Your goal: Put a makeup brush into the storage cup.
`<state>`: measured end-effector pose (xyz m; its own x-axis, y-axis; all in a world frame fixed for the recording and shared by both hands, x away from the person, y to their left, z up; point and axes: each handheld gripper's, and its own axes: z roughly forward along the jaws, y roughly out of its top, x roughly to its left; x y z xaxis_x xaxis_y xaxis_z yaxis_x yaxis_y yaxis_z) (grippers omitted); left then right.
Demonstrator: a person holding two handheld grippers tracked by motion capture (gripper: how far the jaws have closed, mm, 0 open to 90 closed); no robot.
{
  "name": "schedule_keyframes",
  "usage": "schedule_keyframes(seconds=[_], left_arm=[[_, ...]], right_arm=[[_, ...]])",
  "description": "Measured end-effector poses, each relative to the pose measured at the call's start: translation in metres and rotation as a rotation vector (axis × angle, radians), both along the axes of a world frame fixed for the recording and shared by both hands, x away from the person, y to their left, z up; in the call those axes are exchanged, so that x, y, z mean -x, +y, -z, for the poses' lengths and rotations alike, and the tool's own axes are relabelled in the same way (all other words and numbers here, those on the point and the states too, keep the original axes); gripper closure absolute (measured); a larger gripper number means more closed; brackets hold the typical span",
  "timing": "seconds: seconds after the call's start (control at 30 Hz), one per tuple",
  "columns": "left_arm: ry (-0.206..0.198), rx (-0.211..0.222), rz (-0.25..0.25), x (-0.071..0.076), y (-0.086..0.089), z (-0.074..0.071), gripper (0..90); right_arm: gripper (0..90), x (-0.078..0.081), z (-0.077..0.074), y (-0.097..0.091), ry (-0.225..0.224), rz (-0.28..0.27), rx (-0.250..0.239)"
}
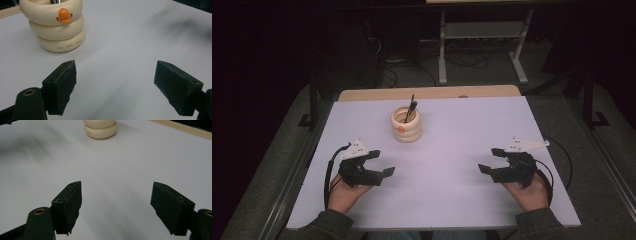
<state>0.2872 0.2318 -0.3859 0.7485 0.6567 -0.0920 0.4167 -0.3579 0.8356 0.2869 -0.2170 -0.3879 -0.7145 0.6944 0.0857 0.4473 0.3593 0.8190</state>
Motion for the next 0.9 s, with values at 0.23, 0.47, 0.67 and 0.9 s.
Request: schedule_keyframes(seconds=[0.23,0.47,0.67,0.9], left_arm=[[-0.014,-0.020,-0.002,0.010,-0.001,0.004,17.7],[-0.016,-0.007,-0.007,0.015,0.003,0.005,17.7],[-0.017,0.009,-0.017,0.018,0.007,0.008,17.8],[-0.018,0.010,-0.025,0.023,0.010,0.012,17.7]], right_arm=[[23.9,0.001,0.001,0.000,0.003,0.002,-0.001],[23.6,0.002,0.002,0.001,0.007,-0.001,0.000],[23.6,0.004,0.002,0.001,0.000,-0.003,0.005],[23.6,0.005,0.003,0.003,-0.007,-0.010,0.008]])
